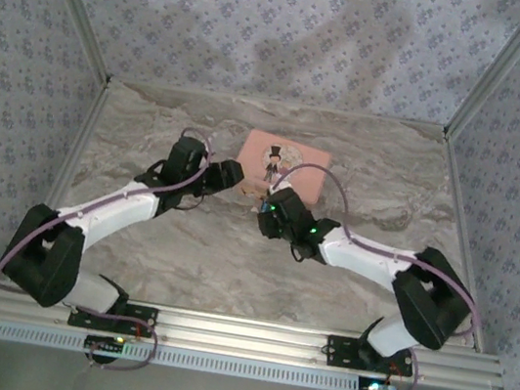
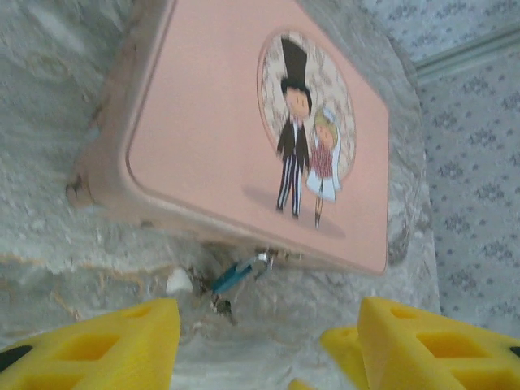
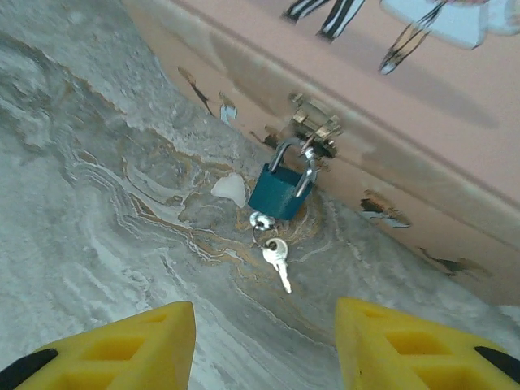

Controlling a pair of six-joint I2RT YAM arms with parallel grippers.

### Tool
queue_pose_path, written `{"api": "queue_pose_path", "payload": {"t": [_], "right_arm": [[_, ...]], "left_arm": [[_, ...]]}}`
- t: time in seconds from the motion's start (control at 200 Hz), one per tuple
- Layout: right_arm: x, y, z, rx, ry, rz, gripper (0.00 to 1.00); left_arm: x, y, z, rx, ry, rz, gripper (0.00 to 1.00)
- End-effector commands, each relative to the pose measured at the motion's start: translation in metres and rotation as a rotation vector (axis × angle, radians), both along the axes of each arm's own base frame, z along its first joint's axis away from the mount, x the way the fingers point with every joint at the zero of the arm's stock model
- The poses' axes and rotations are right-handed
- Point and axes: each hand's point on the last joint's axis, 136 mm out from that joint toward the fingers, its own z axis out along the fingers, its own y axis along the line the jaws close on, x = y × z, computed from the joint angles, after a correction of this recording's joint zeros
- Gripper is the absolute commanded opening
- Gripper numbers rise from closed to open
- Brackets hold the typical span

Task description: Unlock the padlock with the key

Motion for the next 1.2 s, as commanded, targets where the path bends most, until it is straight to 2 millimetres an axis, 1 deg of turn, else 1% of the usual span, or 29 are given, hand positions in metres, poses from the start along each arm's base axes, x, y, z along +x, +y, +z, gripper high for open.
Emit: {"api": "queue_pose_path", "payload": {"t": [0.0,0.17,0.22,0.275,0.365,0.545,0.814,0.989,1.199], "right_arm": [[0.018,0.011,-0.003,-0.015,-0.041,-0.115,0.52],[0.034,0.021,-0.018,-0.019,-0.039,-0.215,0.53],[0.037,0.020,-0.023,-0.041,-0.032,-0.246,0.53],[0.041,0.020,-0.024,-0.057,-0.041,-0.276,0.53],[0.045,0.010,-0.029,-0.094,-0.037,-0.344,0.55],[0.047,0.010,-0.037,-0.100,-0.015,-0.373,0.56],[0.048,0.013,-0.049,-0.103,0.005,-0.386,0.55],[0.051,0.017,-0.055,-0.099,0.016,-0.389,0.52],[0.050,0.015,-0.063,-0.114,0.029,-0.396,0.46]], "left_arm": [[0.012,0.005,-0.001,0.032,0.006,0.002,0.59],[0.019,0.007,0.000,0.022,0.011,0.013,0.59],[0.020,0.008,0.001,0.017,0.009,0.015,0.59],[0.020,0.010,0.001,0.016,0.009,0.019,0.59],[0.020,0.014,0.001,0.014,0.012,0.022,0.59],[0.021,0.022,0.002,0.011,0.012,0.035,0.59],[0.021,0.023,-0.001,-0.001,0.021,0.038,0.58],[0.020,0.023,-0.004,-0.009,0.031,0.041,0.58],[0.019,0.024,-0.007,-0.010,0.039,0.041,0.58]]}}
